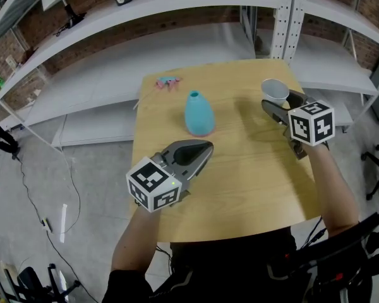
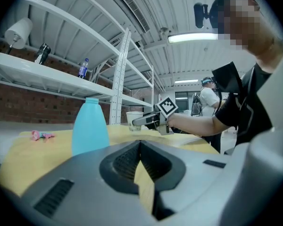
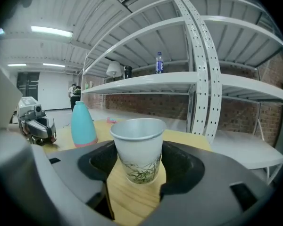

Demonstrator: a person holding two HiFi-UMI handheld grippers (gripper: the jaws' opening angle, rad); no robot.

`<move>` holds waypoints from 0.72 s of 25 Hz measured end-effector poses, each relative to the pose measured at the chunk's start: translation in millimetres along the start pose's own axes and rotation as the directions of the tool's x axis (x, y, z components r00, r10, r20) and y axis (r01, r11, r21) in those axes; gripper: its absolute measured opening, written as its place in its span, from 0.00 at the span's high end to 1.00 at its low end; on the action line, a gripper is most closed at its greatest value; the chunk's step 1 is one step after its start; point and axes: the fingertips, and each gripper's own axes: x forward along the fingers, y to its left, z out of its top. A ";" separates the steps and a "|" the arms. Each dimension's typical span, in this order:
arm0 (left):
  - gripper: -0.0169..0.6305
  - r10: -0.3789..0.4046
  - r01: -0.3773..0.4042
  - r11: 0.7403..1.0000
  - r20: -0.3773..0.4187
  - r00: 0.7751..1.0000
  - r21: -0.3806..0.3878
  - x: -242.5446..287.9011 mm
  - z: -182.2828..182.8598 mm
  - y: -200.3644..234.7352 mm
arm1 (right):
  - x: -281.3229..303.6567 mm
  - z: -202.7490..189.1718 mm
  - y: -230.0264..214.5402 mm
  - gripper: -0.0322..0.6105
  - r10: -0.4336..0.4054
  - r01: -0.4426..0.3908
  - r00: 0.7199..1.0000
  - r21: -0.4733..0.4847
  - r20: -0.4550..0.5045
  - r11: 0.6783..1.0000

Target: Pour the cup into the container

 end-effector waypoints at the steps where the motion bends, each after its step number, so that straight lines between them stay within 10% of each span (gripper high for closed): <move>1: 0.97 -0.003 0.003 1.000 -0.003 1.000 0.000 -0.4 -0.5 -0.5 | -0.3 5.0 5.5 0.49 0.006 -0.006 1.000 -0.022 -0.001 1.000; 18: 0.97 -0.046 0.046 0.999 -0.019 0.999 0.002 -4.9 -4.4 -9.9 | 18.5 61.3 95.2 0.49 0.078 -0.099 0.994 -0.342 -0.073 0.935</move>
